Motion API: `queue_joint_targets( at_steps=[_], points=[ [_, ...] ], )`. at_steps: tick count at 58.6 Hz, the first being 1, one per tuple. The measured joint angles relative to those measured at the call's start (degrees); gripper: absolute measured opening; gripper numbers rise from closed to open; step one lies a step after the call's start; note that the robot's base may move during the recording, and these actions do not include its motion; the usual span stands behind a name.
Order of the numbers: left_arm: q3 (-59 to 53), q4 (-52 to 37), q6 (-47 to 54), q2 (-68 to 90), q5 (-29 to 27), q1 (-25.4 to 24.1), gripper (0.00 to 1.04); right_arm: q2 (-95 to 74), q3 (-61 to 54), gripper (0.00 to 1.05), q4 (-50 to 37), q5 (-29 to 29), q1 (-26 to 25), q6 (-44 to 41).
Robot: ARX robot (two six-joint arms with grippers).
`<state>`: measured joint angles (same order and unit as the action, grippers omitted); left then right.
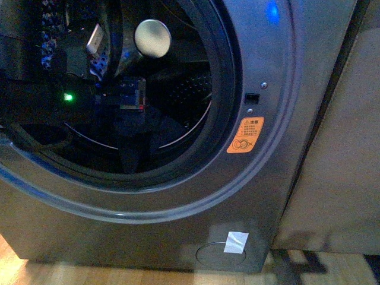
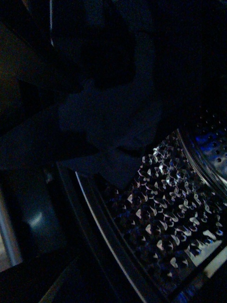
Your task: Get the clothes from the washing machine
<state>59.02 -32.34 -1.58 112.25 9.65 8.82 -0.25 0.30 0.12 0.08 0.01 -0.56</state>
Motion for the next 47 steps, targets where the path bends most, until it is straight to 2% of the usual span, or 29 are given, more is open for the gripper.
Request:
queue_joint_targets(
  at_steps=[26,47],
  points=[
    [16.9,9.2,2.6,11.4,-3.4,0.7,0.98,0.0,0.0,0.97,0.0,0.0,0.0,0.0],
    [25.6,14.4,3.6,17.9,-4.7,1.5,0.98,0.0,0.0,0.97,0.0,0.0,0.0,0.0]
  ],
)
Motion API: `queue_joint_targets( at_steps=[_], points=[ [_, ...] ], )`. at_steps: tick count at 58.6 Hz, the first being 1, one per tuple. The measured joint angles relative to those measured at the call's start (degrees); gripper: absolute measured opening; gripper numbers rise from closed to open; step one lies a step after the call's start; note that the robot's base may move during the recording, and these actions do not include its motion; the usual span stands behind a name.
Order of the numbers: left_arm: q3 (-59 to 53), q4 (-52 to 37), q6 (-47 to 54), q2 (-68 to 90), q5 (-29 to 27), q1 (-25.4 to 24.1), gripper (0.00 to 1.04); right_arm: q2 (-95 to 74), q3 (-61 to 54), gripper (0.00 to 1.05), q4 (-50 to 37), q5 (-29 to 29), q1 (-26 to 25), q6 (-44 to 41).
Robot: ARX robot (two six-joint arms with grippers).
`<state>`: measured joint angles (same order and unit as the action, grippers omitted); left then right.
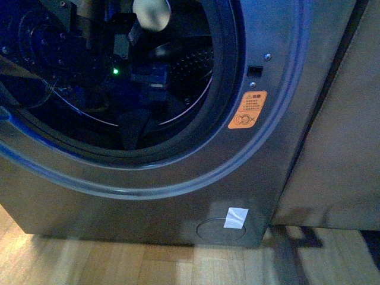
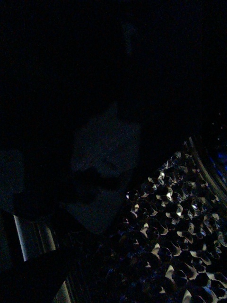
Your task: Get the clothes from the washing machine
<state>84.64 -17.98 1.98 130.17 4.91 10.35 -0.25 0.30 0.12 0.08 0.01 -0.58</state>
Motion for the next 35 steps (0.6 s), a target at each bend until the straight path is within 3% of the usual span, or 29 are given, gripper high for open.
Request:
queue_joint_targets(
  at_steps=[35],
  points=[
    [14.0,7.5,2.8,12.3,-8.8,-1.6,0.98,0.0,0.0,0.97,0.0,0.0,0.0,0.0]
  ],
)
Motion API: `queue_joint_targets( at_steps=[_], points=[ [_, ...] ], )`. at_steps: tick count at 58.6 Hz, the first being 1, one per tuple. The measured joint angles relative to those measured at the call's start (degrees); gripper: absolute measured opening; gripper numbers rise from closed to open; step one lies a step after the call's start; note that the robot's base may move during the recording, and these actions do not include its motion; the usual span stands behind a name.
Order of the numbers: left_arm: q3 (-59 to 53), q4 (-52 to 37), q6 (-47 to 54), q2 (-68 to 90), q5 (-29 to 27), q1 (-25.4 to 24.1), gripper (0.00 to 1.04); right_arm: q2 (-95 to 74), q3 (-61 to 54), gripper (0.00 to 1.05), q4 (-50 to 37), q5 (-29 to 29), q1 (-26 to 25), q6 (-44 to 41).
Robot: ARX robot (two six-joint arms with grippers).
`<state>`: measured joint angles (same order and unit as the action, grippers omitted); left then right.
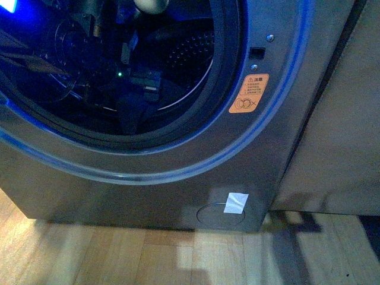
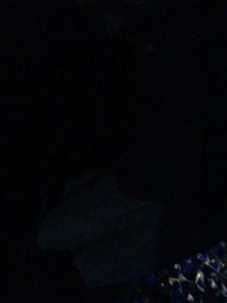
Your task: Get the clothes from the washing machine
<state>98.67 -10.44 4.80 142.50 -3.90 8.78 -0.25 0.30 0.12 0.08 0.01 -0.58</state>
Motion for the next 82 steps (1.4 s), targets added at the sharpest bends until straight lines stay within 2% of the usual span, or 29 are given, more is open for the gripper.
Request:
queue_joint_targets(
  at_steps=[20,32,39,48,68,82],
  points=[
    [5.9,6.4,-3.9,3.0,2.1,0.5,0.98,0.0,0.0,0.97,0.0,0.0,0.0,0.0],
    [10.3,12.4,-4.0,5.2,-2.2,1.0,0.98,0.0,0.0,0.97,0.0,0.0,0.0,0.0],
    [13.4,17.4,-4.8,6.1,-3.0,1.0,0.98,0.0,0.0,0.97,0.0,0.0,0.0,0.0],
    [13.9,18.1,-4.8,6.2,-3.3,1.0,0.98,0.0,0.0,0.97,0.0,0.0,0.0,0.0],
    [13.6,18.3,-4.4,6.2,-5.2,-0.3,0.50,0.0,0.0,0.97,0.0,0.0,0.0,0.0],
    [8.4,13.6,-4.6,3.2,-1.8,-1.0,0.17,0.0,0.0,0.97,0.0,0.0,0.0,0.0]
  ],
)
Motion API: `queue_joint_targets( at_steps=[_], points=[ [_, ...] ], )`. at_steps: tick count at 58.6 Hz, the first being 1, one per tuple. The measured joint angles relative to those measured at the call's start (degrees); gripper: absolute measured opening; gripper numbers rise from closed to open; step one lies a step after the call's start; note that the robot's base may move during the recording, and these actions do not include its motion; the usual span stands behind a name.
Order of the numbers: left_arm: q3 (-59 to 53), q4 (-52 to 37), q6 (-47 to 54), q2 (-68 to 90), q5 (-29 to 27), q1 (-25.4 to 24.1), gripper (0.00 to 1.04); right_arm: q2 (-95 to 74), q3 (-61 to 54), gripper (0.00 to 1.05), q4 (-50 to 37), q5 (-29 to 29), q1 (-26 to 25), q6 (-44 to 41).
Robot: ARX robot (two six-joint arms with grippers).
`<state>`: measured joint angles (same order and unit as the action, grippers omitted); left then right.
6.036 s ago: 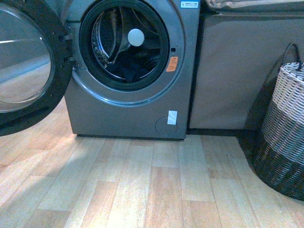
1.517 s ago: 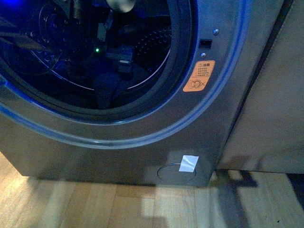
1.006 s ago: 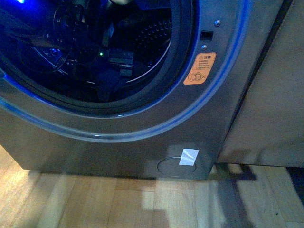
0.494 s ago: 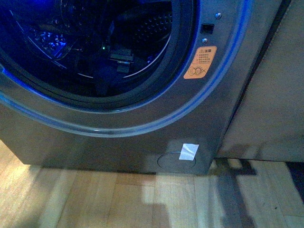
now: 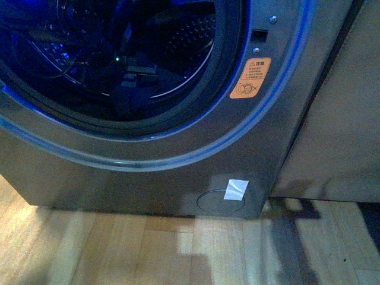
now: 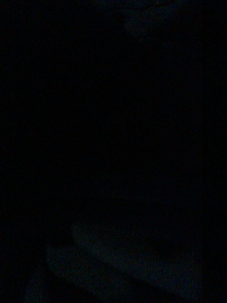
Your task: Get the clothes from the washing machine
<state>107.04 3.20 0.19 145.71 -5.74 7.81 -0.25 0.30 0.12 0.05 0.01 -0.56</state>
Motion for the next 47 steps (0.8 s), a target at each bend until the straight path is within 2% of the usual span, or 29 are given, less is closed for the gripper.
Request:
queue_joint_targets(
  at_steps=[7,27,38,47],
  points=[
    [-4.4,-2.9,-0.8,-2.5,1.6,0.2,0.06,0.0,0.0,0.97,0.0,0.0,0.0,0.0],
    [-20.5,-13.9,-3.3,-16.6,6.2,2.3,0.06,0.0,0.0,0.97,0.0,0.0,0.0,0.0],
    [-35.2,-20.3,-3.9,-32.2,9.9,6.5,0.06,0.0,0.0,0.97,0.0,0.0,0.0,0.0],
    [-46.8,-23.1,-3.8,-43.3,12.6,7.9,0.06,0.0,0.0,0.97,0.0,0.0,0.0,0.0]
  ],
)
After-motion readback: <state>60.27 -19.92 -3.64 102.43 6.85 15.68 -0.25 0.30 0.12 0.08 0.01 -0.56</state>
